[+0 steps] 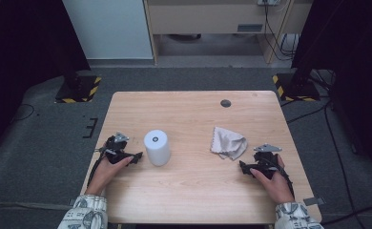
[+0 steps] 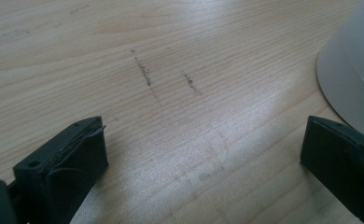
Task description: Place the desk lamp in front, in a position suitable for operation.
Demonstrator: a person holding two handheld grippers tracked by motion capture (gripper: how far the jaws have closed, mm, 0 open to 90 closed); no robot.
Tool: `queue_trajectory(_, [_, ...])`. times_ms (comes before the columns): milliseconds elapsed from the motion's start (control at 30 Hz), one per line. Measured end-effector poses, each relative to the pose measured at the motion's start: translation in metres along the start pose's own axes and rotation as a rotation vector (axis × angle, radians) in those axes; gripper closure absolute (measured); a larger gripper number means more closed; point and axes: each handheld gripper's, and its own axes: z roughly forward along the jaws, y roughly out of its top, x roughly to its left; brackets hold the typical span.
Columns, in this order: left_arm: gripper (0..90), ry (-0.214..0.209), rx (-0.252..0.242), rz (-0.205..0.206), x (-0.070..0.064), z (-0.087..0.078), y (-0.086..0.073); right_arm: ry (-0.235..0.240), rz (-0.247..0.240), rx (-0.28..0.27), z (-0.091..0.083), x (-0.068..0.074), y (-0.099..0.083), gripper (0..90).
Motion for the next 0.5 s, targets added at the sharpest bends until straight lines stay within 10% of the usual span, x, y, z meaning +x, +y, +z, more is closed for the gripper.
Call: queue_trajectory(500, [5.6, -0.049, 0.022, 0.063, -0.022, -0.030, 0.002, 0.006, -0.001, 0.000, 0.001, 0.001, 0.001, 1.4])
